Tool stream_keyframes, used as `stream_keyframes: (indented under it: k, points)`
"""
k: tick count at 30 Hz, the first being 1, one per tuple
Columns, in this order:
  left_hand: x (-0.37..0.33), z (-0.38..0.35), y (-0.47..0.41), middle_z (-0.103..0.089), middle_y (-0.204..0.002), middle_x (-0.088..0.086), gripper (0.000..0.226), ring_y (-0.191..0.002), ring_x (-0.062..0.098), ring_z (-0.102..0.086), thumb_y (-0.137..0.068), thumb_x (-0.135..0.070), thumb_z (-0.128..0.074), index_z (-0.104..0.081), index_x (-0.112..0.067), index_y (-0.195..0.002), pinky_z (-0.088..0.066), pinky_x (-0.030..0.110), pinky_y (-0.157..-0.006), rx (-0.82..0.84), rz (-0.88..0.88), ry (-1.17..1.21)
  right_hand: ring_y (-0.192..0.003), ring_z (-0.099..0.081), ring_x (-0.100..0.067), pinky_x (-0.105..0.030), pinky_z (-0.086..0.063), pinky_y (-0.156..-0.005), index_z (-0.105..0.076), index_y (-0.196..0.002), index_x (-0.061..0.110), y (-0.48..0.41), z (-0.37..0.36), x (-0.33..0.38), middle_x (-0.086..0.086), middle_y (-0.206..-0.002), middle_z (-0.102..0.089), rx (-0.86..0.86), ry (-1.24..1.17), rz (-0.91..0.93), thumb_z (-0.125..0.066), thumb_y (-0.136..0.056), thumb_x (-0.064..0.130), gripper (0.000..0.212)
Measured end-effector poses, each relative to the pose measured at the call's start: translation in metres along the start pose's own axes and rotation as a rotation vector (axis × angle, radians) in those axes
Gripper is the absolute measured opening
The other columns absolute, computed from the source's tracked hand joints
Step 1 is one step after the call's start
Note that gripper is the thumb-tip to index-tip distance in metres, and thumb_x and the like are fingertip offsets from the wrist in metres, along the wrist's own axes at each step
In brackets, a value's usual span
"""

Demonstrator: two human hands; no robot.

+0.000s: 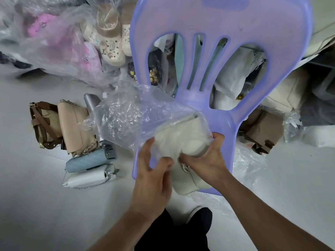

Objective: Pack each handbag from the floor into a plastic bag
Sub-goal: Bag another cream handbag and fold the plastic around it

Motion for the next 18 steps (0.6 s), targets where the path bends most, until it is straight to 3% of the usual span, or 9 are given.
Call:
stream_keyframes:
  k: [1,4,5,7,9,13,14,16,18]
  points:
    - [-0.002,-0.005,0.003,-0.029,-0.155,0.018,0.02,-0.144,0.034,-0.031,-0.084,-0.003,-0.055,-0.059,-0.02,-0.092,-0.03,0.03,-0.115,0.089,-0.073,-0.021,-0.103,-0.063,-0.01,-0.033,-0.054,-0.09,-0.025,-0.131,0.036,-0.001,0.001,-0.001,0.015,-0.114,-0.055,0.001,-0.018,0.047,-0.087,-0.047,0.054,0.106]
    - [0.0,-0.005,0.013,-0.039,-0.156,0.006,0.007,-0.141,0.035,-0.04,-0.077,-0.014,-0.057,-0.064,-0.014,-0.078,-0.033,0.052,-0.112,0.219,-0.214,-0.09,-0.091,-0.062,-0.001,-0.007,-0.049,-0.073,-0.039,-0.134,0.013,-0.008,0.005,-0.004,0.013,-0.118,-0.056,-0.043,-0.029,0.201,-0.09,-0.058,0.026,0.092]
    - [0.002,0.001,0.013,-0.046,-0.153,0.002,0.009,-0.139,0.032,-0.044,-0.077,-0.017,-0.057,-0.066,-0.014,-0.074,-0.036,0.057,-0.109,0.198,-0.23,-0.091,-0.086,-0.058,0.003,-0.008,-0.047,-0.069,-0.035,-0.124,0.014,-0.011,0.006,-0.004,0.026,-0.118,-0.049,-0.062,-0.04,0.218,-0.091,-0.06,0.018,0.086]
    - [0.005,0.015,0.012,-0.055,-0.145,0.001,0.016,-0.135,0.027,-0.05,-0.081,-0.021,-0.058,-0.07,-0.015,-0.071,-0.039,0.056,-0.107,0.136,-0.227,-0.055,-0.073,-0.046,0.013,-0.018,-0.043,-0.064,-0.023,-0.109,0.013,-0.015,0.005,-0.003,0.047,-0.093,-0.033,-0.064,-0.062,0.203,-0.092,-0.064,0.01,0.083]
    - [0.01,0.028,0.013,-0.062,-0.138,0.001,0.02,-0.125,0.019,-0.06,-0.085,-0.029,-0.061,-0.072,-0.018,-0.072,-0.045,0.042,-0.104,0.06,-0.098,0.021,-0.072,-0.044,0.017,-0.025,-0.043,-0.067,-0.021,-0.107,0.014,-0.017,0.005,0.001,0.042,-0.092,-0.031,-0.07,-0.07,0.201,-0.093,-0.066,0.013,0.083]
    - [0.027,0.045,0.008,-0.067,-0.1,-0.005,0.047,-0.089,0.017,-0.069,-0.069,-0.073,-0.067,-0.063,-0.03,-0.088,-0.051,0.031,-0.073,-0.202,0.578,0.318,-0.076,-0.048,0.021,-0.027,-0.049,-0.075,-0.022,-0.108,0.02,-0.013,0.002,0.012,0.022,-0.101,-0.038,-0.119,-0.113,0.178,-0.099,-0.061,0.028,0.091]
    - [0.034,0.043,0.003,-0.066,-0.098,-0.004,0.057,-0.089,0.018,-0.068,-0.062,-0.077,-0.066,-0.061,-0.032,-0.097,-0.051,0.031,-0.076,-0.178,0.706,0.368,-0.077,-0.048,0.02,-0.027,-0.049,-0.075,-0.022,-0.108,0.02,-0.013,0.0,0.014,0.023,-0.102,-0.037,-0.125,-0.123,0.188,-0.099,-0.06,0.028,0.092]
    - [0.046,0.038,-0.017,-0.066,-0.108,-0.013,0.072,-0.099,0.01,-0.066,-0.059,-0.08,-0.065,-0.056,-0.033,-0.113,-0.05,0.032,-0.092,0.015,0.763,0.474,-0.077,-0.05,0.016,-0.029,-0.049,-0.074,-0.021,-0.106,0.023,-0.013,-0.005,0.014,0.034,-0.099,-0.04,-0.127,-0.127,0.216,-0.1,-0.058,0.03,0.092]
    - [0.04,0.028,-0.036,-0.068,-0.096,-0.024,0.06,-0.087,-0.004,-0.064,-0.069,-0.071,-0.071,-0.056,-0.029,-0.109,-0.046,0.027,-0.09,0.262,0.74,0.638,-0.072,-0.05,0.012,-0.032,-0.052,-0.071,-0.021,-0.102,0.027,-0.01,-0.01,0.015,0.047,-0.091,-0.044,-0.106,-0.098,0.245,-0.099,-0.057,0.033,0.09]
Point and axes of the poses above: each hand's wrist, its own y-axis away from the middle knuckle, its own z-axis out of the back of the hand, x = y × z, the point moved 4 cm from there along -y, towards the middle knuckle
